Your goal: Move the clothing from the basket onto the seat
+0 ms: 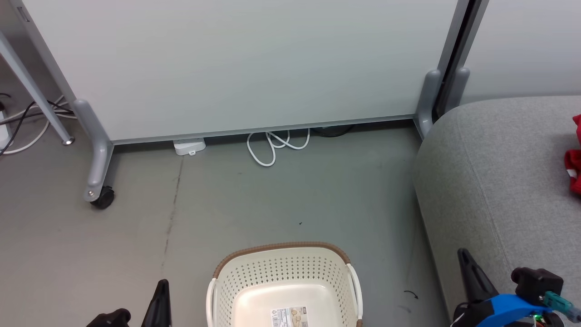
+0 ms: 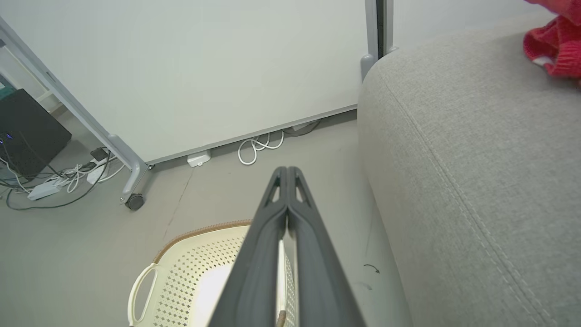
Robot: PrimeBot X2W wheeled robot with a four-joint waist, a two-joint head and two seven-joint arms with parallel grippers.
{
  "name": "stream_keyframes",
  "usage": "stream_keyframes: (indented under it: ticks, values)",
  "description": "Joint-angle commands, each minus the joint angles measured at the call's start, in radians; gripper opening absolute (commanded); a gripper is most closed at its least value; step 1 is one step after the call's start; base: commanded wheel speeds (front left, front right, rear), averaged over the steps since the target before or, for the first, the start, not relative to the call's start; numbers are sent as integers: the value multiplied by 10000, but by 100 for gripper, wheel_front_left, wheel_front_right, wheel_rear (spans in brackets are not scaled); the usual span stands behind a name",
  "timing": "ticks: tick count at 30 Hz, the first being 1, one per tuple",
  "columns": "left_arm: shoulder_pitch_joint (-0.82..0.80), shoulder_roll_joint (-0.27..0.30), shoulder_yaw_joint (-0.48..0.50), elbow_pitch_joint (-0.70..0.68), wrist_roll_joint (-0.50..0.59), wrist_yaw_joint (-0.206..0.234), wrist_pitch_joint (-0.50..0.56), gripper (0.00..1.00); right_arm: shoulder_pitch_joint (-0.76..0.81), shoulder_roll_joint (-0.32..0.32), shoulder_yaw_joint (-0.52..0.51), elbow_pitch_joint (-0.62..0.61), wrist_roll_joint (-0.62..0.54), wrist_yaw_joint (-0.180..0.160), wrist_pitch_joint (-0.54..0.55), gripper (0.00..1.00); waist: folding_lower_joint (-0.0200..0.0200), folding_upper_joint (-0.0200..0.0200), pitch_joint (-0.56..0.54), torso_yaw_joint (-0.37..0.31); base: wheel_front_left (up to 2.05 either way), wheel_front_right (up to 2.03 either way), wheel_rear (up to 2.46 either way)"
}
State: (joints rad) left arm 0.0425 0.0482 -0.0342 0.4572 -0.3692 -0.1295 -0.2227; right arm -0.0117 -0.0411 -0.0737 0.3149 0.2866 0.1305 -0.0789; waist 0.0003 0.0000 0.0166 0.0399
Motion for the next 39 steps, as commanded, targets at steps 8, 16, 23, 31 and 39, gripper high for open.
stream_keyframes:
  ticks: [8, 16, 23, 31, 39]
  values:
    - [-404, 18, 251, -447, -1694, -2, 428, 0, -261, -32, -69, -264, 1812, 0, 251, 0, -1, 0, -10, -30, 0, 0, 0]
    - [-527, 19, 380, -624, -2786, -4, 725, 0, -347, -40, -102, -319, 2974, 1, 419, 0, -1, 0, -18, -53, 0, 0, 0]
    - [-647, 21, 494, -786, -3788, -5, 1001, 0, -424, -49, -135, -368, 4042, 1, 579, 0, -1, 0, -26, -76, 0, 0, 0]
    - [-764, 22, 621, -957, -4844, -6, 1291, 0, -508, -58, -169, -415, 5170, 2, 745, 0, -1, 0, -35, -103, 0, 0, 0]
    - [-868, 23, 739, -1114, -5821, -7, 1562, 0, -576, -66, -202, -459, 6215, 2, 895, 0, -1, 0, -44, -130, 0, 0, 0]
